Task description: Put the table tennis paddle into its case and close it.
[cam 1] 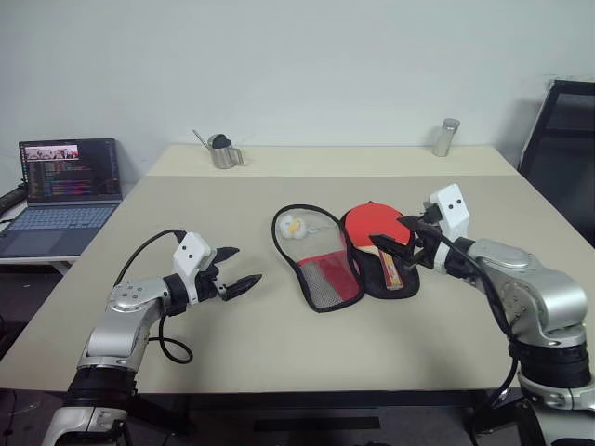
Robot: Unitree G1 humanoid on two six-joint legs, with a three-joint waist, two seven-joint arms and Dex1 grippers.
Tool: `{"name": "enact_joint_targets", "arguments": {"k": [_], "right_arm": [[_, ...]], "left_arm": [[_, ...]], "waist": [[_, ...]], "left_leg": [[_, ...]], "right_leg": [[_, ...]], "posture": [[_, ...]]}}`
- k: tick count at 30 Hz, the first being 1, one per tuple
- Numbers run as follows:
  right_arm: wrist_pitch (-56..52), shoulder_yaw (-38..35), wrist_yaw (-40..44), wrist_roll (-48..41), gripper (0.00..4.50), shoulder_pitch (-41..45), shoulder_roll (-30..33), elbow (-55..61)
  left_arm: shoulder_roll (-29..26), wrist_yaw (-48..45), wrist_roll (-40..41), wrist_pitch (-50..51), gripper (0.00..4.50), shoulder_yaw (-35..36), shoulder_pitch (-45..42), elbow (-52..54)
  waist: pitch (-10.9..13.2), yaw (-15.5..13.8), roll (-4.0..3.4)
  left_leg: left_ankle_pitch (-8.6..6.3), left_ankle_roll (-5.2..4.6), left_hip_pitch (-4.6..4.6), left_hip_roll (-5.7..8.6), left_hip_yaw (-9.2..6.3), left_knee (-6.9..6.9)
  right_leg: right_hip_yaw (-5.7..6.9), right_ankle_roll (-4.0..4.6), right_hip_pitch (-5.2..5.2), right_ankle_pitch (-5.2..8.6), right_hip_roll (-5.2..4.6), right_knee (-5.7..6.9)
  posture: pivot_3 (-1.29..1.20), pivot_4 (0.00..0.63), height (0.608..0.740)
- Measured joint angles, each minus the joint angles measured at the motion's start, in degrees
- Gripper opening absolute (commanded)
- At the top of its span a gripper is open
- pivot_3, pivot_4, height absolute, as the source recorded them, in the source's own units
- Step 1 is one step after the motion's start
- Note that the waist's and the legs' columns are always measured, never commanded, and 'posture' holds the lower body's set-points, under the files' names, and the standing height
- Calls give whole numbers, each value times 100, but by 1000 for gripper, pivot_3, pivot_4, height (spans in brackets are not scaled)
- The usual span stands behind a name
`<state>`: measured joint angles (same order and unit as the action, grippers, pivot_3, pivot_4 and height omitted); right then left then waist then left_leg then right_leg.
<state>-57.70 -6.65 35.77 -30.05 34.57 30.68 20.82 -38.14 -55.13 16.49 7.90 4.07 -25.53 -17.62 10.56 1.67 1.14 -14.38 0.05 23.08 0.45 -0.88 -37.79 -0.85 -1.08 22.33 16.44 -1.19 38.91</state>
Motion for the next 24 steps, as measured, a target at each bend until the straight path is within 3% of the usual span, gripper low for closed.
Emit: {"name": "enact_joint_targets", "arguments": {"k": [5,11,17,24], "right_arm": [[-46,-84,1052,-731,4406,-39,971,334],[234,271,1668,-717,4406,-214,1676,407],[689,505,1233,-84,4406,-257,1596,25],[706,566,1209,-122,4406,-423,1514,61]], "left_arm": [[103,-254,-359,-492,4500,-257,-686,-1158],[524,-425,-688,-985,4500,-519,-1438,-2186],[805,-575,-834,-1244,4500,-637,-1721,-2560],[816,-722,-953,-1397,4500,-649,-1857,-2948]], "waist": [[2,-27,4],[5,-37,12],[6,-3,14],[6,-17,14]], "left_leg": [[-1,-1,3,2,-3,-5],[-1,-1,10,3,-4,-6],[-1,-1,14,2,-1,-5],[-1,-1,24,4,-4,-12]], "right_leg": [[4,0,-3,0,-4,-4],[6,0,0,0,-3,-5],[3,-1,9,0,-3,0],[5,-1,12,-1,-4,-1]], "posture": [[0,150,740],[0,150,740],[0,150,740],[0,150,740]]}}
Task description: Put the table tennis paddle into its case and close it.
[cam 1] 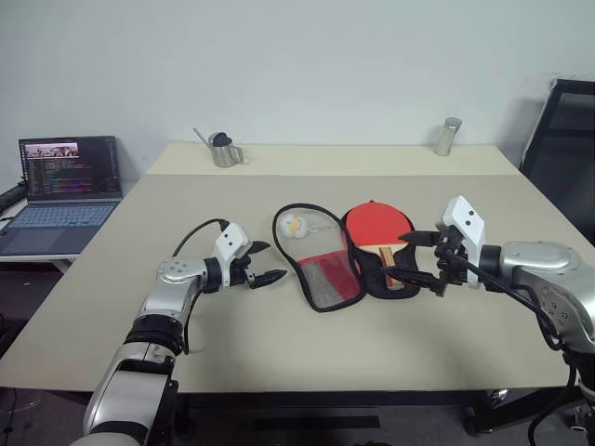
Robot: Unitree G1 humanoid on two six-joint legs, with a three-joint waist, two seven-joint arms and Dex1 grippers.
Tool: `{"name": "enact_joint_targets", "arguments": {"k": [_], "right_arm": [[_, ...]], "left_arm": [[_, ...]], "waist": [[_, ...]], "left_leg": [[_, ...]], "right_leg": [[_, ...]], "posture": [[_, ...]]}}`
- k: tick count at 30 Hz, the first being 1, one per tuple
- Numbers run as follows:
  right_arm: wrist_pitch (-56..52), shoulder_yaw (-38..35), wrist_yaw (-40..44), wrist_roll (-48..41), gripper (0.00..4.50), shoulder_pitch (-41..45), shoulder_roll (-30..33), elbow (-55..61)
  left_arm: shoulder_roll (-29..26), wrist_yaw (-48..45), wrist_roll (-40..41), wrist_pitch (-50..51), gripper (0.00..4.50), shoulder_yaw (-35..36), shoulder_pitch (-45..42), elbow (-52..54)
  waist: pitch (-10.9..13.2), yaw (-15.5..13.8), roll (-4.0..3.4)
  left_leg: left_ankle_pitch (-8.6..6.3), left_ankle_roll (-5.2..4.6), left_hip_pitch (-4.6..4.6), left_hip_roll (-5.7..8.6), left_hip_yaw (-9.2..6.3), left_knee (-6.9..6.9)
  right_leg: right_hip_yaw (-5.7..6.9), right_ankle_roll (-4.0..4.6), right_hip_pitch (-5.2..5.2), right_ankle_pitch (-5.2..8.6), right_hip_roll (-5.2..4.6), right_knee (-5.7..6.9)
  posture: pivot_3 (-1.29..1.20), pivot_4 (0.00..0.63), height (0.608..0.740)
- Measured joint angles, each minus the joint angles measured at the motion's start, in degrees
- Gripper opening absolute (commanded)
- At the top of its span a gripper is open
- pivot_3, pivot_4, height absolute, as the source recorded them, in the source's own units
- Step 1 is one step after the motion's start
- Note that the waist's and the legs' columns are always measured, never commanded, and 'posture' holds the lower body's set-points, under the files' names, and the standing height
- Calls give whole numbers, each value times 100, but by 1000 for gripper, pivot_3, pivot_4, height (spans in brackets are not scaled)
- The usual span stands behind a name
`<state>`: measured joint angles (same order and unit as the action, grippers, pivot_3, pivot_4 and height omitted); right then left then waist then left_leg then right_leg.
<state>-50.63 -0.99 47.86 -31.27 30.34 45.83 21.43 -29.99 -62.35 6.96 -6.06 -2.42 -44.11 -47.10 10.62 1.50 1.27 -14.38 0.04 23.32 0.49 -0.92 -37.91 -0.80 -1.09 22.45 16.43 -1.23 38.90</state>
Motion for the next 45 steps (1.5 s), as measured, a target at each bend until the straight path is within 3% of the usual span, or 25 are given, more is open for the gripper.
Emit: {"name": "enact_joint_targets", "arguments": {"k": [8,20,27,34,45], "right_arm": [[-51,-53,115,-390,4406,-72,22,231],[-83,-142,54,-561,4406,-206,155,394],[-259,-618,-56,-743,4406,-415,388,549],[-516,-1165,-234,-1010,4406,-636,647,796],[-1030,-1769,-862,-1479,4406,-1200,694,1452]], "left_arm": [[76,43,-289,-240,4500,-16,-336,-778],[1031,91,-661,-703,4500,-283,-972,-1565],[1381,-196,-559,-923,4500,-180,-1697,-1646],[2191,-307,-531,-1160,4500,-168,-2577,-2039],[2926,552,-912,-1201,4500,-175,-2945,-2796]], "waist": [[0,-8,0],[2,-58,4],[2,-121,5],[4,-156,7],[4,-135,8]], "left_leg": [[0,0,1,1,-4,-1],[0,0,16,5,-7,-6],[1,0,56,8,-11,-17],[1,0,64,13,-8,-16],[1,0,64,10,3,-14]], "right_leg": [[5,0,0,0,1,1],[6,0,11,0,1,2],[10,-1,46,-1,2,8],[8,-1,54,-1,2,6],[-4,-2,65,-1,8,15]], "posture": [[0,150,740],[0,150,740],[0,150,740],[0,150,740],[0,150,740]]}}
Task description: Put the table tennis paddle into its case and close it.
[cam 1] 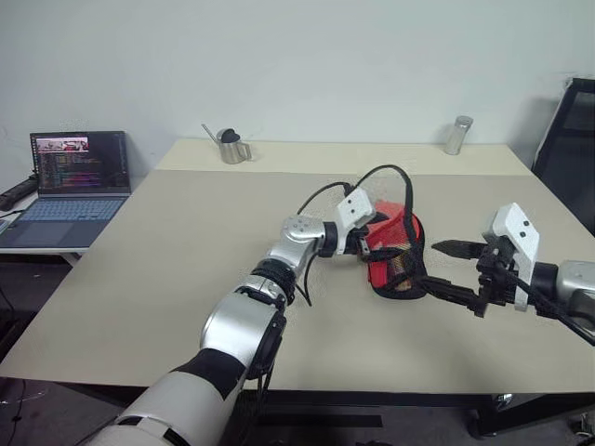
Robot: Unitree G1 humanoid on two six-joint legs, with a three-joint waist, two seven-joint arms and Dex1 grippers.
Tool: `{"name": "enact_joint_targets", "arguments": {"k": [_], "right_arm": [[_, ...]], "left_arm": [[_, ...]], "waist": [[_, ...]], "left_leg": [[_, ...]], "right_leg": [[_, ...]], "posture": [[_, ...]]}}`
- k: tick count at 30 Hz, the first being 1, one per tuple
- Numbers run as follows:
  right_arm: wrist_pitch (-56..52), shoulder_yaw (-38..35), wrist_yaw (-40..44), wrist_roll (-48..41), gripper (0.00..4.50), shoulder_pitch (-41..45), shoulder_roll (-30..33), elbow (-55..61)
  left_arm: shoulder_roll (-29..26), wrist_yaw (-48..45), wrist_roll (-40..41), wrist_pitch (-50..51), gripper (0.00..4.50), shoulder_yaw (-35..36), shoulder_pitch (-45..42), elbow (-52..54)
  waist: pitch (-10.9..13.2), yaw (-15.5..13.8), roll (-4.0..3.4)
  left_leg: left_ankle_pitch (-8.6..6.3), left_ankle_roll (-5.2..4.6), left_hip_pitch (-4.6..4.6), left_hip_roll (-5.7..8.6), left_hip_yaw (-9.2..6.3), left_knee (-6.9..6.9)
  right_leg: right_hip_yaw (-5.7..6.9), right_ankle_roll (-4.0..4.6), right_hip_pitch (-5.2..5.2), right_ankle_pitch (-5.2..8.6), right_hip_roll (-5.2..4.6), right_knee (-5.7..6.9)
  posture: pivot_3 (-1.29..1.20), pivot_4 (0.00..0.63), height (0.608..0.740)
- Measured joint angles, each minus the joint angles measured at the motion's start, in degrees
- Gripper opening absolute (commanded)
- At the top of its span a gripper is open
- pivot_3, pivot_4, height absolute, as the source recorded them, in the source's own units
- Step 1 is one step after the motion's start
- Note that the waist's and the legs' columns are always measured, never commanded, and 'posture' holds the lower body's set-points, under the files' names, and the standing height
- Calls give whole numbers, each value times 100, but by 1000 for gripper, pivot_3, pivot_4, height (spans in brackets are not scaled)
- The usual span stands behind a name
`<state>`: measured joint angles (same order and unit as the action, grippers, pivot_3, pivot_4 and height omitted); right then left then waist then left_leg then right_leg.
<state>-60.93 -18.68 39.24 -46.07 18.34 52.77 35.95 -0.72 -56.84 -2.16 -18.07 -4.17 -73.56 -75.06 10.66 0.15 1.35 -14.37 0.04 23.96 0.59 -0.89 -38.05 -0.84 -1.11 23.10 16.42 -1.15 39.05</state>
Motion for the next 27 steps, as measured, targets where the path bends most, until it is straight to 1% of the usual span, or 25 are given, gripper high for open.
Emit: {"name": "enact_joint_targets", "arguments": {"k": [8,14,17,20,24,26,27], "right_arm": [[-235,-161,-435,-416,4406,-133,-5,328],[-236,-148,-953,-439,4406,-83,-270,132],[-221,19,-1249,-269,4406,80,-482,-212],[-217,221,-1487,-36,4461,292,-724,-781],[-112,606,-1617,361,4461,733,-1060,-1746],[10,787,-1659,601,4461,948,-1204,-2187],[93,883,-1729,747,4461,1166,-1372,-2495]], "left_arm": [[202,388,-277,19,4500,-8,-40,-162],[74,155,-262,-87,4500,59,-39,-158],[-251,-240,-118,-213,4500,244,-32,-81],[-761,-702,92,-257,4500,463,28,100],[-1546,-1239,371,-222,4500,694,298,467],[-1786,-1400,473,-112,4500,750,441,654],[-1910,-1496,546,-26,4500,780,554,822]], "waist": [[0,-5,0],[0,2,0],[-2,23,-3],[-2,42,-4],[-4,56,-6],[-4,52,-6],[-4,49,-6]], "left_leg": [[0,0,0,0,-1,0],[1,1,-2,0,1,0],[1,1,-4,-3,4,0],[1,1,-6,-6,7,0],[2,2,-4,-6,8,-1],[2,2,-2,-4,9,-2],[2,2,-2,-5,9,-5]], "right_leg": [[1,0,0,0,0,1],[-1,1,1,0,0,5],[-3,1,4,-1,2,10],[-5,2,6,-1,4,13],[-6,2,9,-1,4,12],[-7,2,10,-1,2,12],[-7,2,9,-1,2,12]], "posture": [[0,150,740],[0,150,740],[0,150,740],[0,150,740],[0,150,740],[0,150,740],[0,150,740]]}}
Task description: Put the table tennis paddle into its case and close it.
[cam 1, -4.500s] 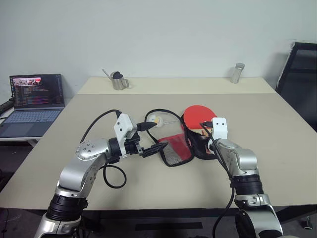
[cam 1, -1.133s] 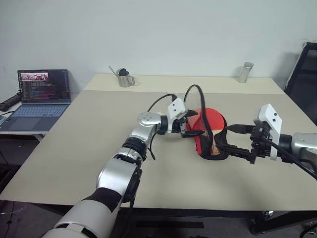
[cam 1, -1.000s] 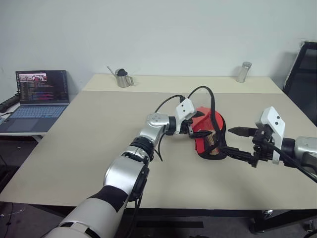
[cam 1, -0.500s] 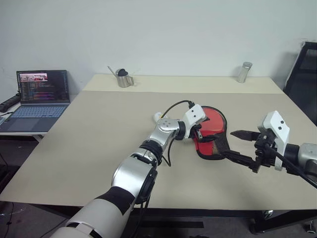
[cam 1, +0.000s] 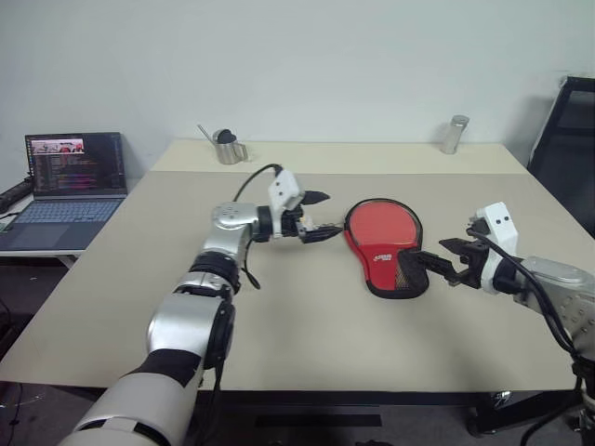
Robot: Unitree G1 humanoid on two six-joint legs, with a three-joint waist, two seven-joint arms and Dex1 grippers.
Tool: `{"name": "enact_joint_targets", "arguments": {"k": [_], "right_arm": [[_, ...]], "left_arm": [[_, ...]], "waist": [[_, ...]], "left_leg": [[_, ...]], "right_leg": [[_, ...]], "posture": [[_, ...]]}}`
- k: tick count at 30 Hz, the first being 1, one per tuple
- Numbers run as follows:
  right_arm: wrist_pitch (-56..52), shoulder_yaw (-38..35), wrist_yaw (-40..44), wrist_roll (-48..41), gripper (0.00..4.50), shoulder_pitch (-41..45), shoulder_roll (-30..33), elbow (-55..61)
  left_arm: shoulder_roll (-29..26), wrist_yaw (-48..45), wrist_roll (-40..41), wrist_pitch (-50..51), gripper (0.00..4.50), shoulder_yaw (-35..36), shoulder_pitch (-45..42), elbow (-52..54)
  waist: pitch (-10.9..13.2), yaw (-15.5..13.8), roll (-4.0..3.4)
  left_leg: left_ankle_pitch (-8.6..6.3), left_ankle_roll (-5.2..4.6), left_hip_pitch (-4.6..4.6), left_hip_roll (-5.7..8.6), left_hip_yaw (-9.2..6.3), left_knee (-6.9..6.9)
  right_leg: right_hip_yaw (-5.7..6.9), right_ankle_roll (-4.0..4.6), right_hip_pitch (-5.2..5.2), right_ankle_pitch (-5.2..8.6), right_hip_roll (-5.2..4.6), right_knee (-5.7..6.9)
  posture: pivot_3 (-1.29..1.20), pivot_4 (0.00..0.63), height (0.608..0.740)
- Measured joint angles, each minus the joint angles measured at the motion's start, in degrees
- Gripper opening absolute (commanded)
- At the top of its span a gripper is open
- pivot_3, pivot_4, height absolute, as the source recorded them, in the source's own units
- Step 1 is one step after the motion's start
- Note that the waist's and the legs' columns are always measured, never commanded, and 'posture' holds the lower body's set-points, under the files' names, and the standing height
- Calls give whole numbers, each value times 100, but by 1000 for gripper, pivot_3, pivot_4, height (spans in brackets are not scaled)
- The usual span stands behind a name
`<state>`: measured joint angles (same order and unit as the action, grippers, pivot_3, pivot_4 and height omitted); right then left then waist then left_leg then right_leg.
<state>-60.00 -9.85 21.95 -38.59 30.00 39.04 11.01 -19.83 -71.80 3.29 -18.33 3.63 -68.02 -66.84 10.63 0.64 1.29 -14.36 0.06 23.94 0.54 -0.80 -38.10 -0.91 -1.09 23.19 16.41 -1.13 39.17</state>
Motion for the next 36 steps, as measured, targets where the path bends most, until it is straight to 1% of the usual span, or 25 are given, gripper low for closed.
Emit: {"name": "enact_joint_targets", "arguments": {"k": [4,7,12,17,21,27,36], "right_arm": [[430,224,-140,581,4461,572,-455,-1272],[799,371,-66,942,4461,881,-642,-2092],[1539,658,204,1585,4461,1386,-720,-3504],[2021,834,688,2012,4461,1565,-719,-4406],[2171,854,1079,2160,4461,1662,-709,-4724],[2105,893,1662,2217,4461,1707,-708,-4841],[2684,990,1674,2682,4461,2133,-1066,-5629]], "left_arm": [[-300,-194,223,386,4500,49,497,804],[-357,-184,349,698,4500,55,842,1428],[-365,-16,541,1207,4500,47,1238,2460],[-377,134,588,1543,4500,-29,1438,2983],[-394,189,649,1690,4500,-68,1506,3206],[-572,251,683,1708,4500,-88,1511,3241],[-590,255,685,1704,4500,-153,1510,3239]], "waist": [[0,-1,-1],[0,-41,-1],[-1,-44,-1],[-1,-22,-2],[-1,-13,-2],[-1,36,-2],[-2,149,-3]], "left_leg": [[1,1,1,1,1,0],[1,2,7,0,-2,-2],[1,2,6,1,1,-3],[1,2,4,0,1,-3],[1,2,0,0,3,-5],[1,2,-7,-3,6,-14],[1,2,-13,-7,6,-68]], "right_leg": [[-2,1,2,0,-2,2],[1,1,4,-1,-3,0],[-2,2,4,-1,-5,1],[-2,2,4,-1,-4,7],[-4,2,4,-1,-5,15],[-6,2,4,-1,-4,36],[-7,5,3,-3,0,90]], "posture": [[0,150,740],[0,150,740],[0,150,740],[0,150,740],[0,150,740],[0,150,740],[0,150,740]]}}
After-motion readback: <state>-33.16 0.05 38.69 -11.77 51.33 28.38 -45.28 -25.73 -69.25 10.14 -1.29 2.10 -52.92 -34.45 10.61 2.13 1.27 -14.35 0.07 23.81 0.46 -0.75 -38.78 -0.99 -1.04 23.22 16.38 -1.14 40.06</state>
